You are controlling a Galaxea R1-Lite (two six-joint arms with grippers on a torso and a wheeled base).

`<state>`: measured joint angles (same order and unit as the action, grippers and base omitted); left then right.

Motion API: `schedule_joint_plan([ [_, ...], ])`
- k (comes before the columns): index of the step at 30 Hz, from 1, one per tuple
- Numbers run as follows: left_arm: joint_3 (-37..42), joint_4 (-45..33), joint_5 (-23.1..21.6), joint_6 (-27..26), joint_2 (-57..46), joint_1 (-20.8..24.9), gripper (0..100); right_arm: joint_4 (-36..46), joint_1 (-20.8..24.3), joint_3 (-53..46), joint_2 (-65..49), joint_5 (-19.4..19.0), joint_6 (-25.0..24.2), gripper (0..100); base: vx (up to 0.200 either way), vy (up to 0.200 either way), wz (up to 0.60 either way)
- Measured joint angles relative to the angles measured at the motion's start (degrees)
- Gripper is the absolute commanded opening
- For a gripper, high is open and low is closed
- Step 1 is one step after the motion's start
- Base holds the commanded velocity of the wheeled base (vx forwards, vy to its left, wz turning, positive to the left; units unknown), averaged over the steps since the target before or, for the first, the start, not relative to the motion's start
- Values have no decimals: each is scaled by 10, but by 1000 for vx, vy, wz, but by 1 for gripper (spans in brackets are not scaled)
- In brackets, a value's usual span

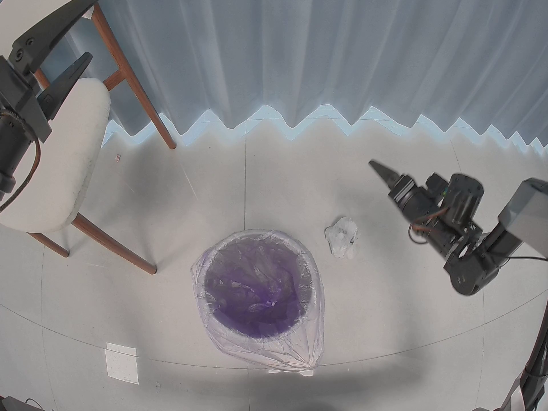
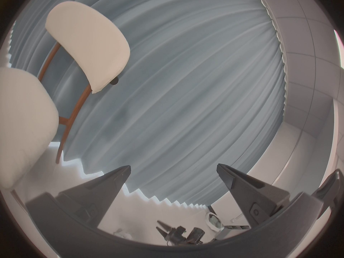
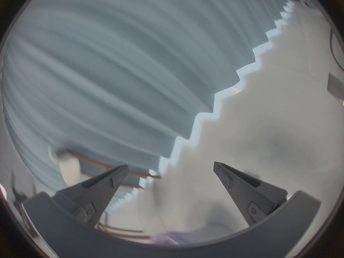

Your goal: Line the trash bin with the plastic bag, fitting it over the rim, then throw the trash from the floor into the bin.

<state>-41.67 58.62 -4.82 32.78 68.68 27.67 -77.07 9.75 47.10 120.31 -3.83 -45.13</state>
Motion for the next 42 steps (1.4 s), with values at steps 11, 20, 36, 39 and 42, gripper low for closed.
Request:
schedule_joint_plan([
  [11,-3,9,-23,60,0,-10,100,73,-82,118,-97,-72,-349,100,0,0,0],
  [20,-3,2,-39,74,-1,-12,100,48,-89,97,-98,-98,-264,100,0,0,0],
  [36,28,-2,-140,26,-10,-27,100,327,-78,91,-16,-99,284,100,0,-63,0],
  [39,35,-4,-183,27,-15,-46,100,309,-66,91,33,-60,312,100,0,-200,0],
  [42,41,-5,-222,36,-22,-71,100,293,-49,109,84,-10,316,100,0,-200,0],
])
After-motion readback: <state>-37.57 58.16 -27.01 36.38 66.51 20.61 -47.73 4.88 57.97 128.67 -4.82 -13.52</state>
